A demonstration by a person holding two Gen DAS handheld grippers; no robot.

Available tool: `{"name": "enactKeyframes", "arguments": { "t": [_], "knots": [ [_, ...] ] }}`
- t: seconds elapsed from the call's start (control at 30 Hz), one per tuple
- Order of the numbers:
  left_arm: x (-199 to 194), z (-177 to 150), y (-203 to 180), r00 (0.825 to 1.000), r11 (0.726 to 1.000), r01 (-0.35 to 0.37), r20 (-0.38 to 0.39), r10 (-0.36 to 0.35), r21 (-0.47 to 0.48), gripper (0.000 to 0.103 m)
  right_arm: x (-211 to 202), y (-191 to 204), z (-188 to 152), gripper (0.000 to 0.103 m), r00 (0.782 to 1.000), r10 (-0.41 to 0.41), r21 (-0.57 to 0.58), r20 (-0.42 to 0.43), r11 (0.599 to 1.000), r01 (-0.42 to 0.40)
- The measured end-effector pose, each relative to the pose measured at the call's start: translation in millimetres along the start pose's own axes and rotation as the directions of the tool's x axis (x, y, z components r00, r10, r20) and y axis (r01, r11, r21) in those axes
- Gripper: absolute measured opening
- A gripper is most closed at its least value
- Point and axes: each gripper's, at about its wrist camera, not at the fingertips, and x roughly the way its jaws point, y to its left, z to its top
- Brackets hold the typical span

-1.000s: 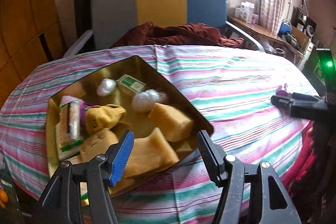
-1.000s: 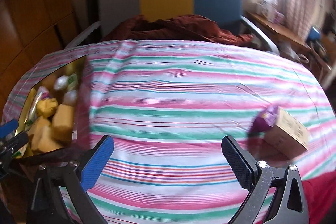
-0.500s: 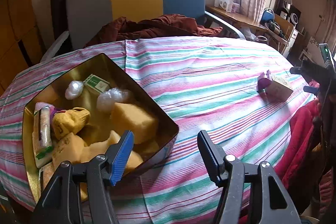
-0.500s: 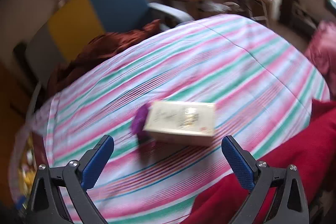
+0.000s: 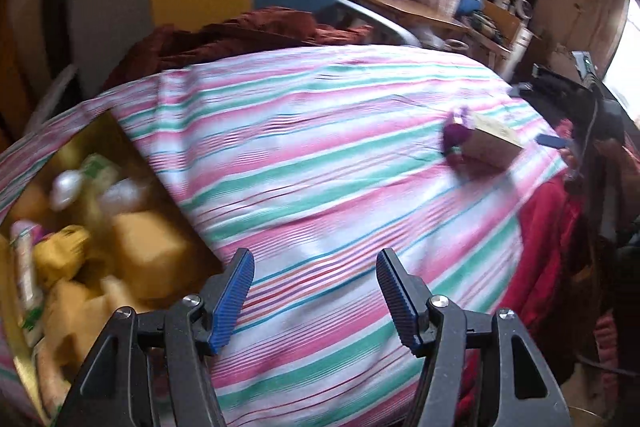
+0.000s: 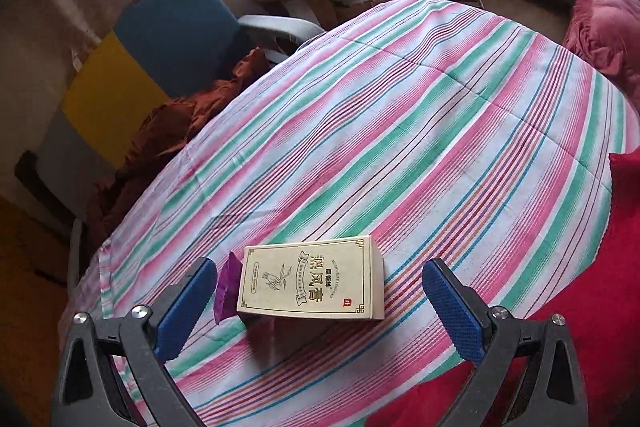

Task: Organize objects
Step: 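Withdraw both tools from the tray toward the purple packet and cream box, then grasp the purple snack packet with the left tool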

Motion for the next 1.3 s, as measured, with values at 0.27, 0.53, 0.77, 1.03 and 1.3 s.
{"name": "enactKeyframes", "arguments": {
  "t": [0.27,0.53,0.77,1.03,1.3],
  "knots": [
    [36.6,35.0,-42.1,0.994,0.994,0.102,-0.049,-0.099,0.046,0.064,-9.7,-10.1,-0.2,0.103,0.996,0.069,0.058,0.064,0.996,-0.072],
    [72.9,75.8,-88.1,0.977,0.968,0.206,-0.081,-0.195,0.146,0.064,-10.1,-20.4,-1.0,0.103,0.991,0.112,0.102,0.072,0.988,-0.119],
    [109.3,99.6,-126.2,0.961,0.94,0.263,-0.141,-0.236,0.218,0.064,-8.6,-19.3,-1.3,0.103,0.989,0.13,0.092,0.066,0.987,-0.135],
    [156.7,126.8,-140.6,0.96,0.945,0.251,-0.177,-0.215,0.212,0.064,-5.2,-21.6,-1.2,0.103,0.985,0.164,0.106,0.058,0.98,-0.17],
    [180.5,145.7,-78.9,0.974,0.987,0.158,-0.171,-0.15,0.033,0.064,-2.4,-24.9,0.0,0.103,0.979,0.195,0.128,0.056,0.971,-0.2]
  ]
}}
